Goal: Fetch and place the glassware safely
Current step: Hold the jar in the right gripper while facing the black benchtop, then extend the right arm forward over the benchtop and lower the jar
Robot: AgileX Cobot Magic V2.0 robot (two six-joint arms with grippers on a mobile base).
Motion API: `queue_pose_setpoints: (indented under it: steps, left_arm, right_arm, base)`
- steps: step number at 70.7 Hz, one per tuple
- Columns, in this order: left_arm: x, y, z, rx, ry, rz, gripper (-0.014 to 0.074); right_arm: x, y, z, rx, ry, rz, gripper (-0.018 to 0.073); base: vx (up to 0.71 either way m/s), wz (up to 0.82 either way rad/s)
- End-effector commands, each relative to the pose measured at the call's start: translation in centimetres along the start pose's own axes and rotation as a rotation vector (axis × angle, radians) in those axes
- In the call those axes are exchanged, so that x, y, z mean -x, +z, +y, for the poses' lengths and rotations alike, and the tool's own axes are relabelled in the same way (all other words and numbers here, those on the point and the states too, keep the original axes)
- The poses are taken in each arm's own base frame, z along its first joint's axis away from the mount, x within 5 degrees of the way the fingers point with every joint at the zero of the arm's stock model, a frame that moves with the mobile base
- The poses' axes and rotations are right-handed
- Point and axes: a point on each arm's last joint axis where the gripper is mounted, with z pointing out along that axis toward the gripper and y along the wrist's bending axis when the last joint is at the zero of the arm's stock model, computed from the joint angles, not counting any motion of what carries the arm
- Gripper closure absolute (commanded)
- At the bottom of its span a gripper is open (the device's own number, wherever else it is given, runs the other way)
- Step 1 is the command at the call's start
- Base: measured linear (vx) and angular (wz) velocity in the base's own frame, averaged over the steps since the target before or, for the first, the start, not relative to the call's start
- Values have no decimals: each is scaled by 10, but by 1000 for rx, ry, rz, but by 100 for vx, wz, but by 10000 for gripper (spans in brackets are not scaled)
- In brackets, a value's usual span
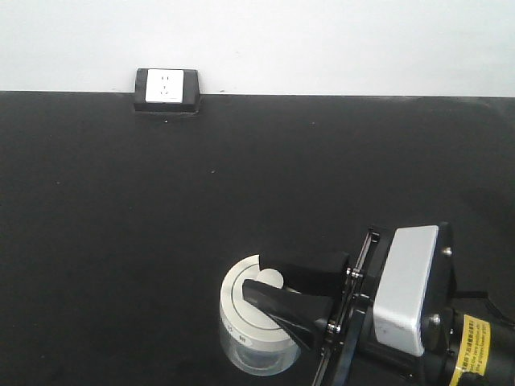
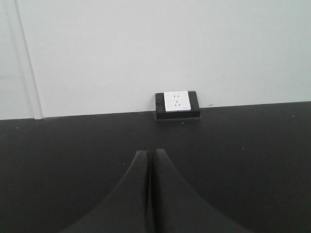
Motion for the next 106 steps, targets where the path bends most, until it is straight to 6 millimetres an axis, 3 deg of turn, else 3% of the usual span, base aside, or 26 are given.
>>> queue_pose_setpoints:
  steps: [1, 58, 73, 88, 106]
  left_arm:
    - [15, -1, 0, -8, -18, -85, 603]
    - [15, -1, 0, -8, -18, -85, 603]
    - [15, -1, 0, -8, -18, -85, 603]
    - [15, -1, 0, -8, -18, -85, 603]
    - [15, -1, 0, -8, -18, -85, 603]
  right_arm:
    - [20, 0, 2, 30, 3, -124, 563]
    - [21, 0, 1, 26, 11, -130, 563]
    - [26, 1, -8, -57, 56, -157, 561]
    - [35, 19, -22, -130, 3, -139, 560]
    - [40, 61, -39, -131, -44, -113, 560]
  base:
    - [0, 0]
    - [0, 0]
    - [0, 0]
    - [0, 0]
    - [0, 0]
